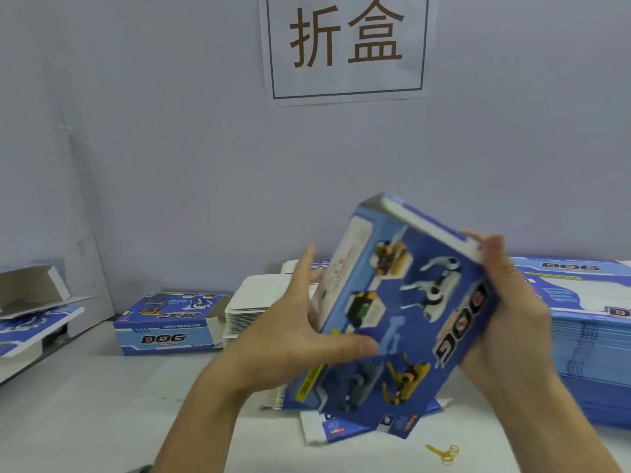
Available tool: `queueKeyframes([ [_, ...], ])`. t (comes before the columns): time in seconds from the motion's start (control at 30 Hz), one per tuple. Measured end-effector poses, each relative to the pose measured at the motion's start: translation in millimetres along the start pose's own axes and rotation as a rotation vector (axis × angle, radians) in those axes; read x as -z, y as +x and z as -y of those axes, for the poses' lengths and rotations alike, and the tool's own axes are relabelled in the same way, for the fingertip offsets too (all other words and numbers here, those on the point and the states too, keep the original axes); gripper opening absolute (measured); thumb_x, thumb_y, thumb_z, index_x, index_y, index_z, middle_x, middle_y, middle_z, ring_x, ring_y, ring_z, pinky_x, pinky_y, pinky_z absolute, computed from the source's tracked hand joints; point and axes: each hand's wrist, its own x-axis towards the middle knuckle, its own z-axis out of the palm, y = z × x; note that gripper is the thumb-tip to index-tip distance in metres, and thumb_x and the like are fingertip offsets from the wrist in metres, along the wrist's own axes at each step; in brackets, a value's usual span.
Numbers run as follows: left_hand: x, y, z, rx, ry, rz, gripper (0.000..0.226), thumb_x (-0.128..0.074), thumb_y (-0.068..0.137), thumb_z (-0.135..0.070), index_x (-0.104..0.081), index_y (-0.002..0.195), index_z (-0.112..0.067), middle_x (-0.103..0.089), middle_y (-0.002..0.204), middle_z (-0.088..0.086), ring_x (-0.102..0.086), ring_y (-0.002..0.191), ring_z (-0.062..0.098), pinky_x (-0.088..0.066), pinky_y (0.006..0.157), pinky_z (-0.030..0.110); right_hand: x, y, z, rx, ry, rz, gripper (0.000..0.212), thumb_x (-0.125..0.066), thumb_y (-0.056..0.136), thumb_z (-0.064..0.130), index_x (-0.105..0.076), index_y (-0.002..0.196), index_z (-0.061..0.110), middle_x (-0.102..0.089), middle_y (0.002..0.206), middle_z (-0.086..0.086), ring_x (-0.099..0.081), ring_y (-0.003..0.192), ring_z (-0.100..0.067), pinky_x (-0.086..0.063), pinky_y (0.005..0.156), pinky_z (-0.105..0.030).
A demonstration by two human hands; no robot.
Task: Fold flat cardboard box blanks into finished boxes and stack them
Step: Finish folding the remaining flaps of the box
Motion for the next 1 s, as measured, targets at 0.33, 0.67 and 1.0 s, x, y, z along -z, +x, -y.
queueKeyframes([
  [0.33,60.3,-15.6,2.5,-0.185,-0.265,-0.729,0.102,-0.087,0.033,-0.075,-0.059,0.113,-0.02,-0.073,0.102,-0.003,-0.069,0.087,0.005,-0.056,0.081,0.032,34.6,8.3,8.8,-0.218,-0.124,-0.071,0.05,-0.034,0.098,0.06,-0.065,0.128,0.037,-0.069,0.127,-0.01,-0.063,0.121,-0.031,-0.038,0.102,-0.054],
  [0.67,4.1,23.1,62.0,0.074,0.773,-0.576,0.062,-0.046,0.098,-0.053,-0.025,0.154,-0.037,-0.026,0.161,-0.013,-0.018,0.151,0.013,-0.017,0.123,0.043,15.2,9.8,-15.5,-0.285,-0.526,-0.076,0.02,-0.056,0.097,0.029,-0.073,0.102,0.039,-0.074,0.109,0.002,-0.068,0.105,-0.021,-0.047,0.082,-0.038],
  [1.0,-19.8,21.0,63.0,-0.178,1.042,-0.767,0.035,-0.098,0.055,-0.016,-0.083,0.087,-0.018,-0.069,0.07,0.003,-0.059,0.062,0.022,-0.05,0.051,0.032,14.7,8.8,-31.3,-0.41,-0.736,-0.028,0.022,-0.057,0.099,0.017,-0.076,0.09,0.019,-0.077,0.078,-0.004,-0.071,0.063,-0.013,-0.049,0.055,-0.021],
])
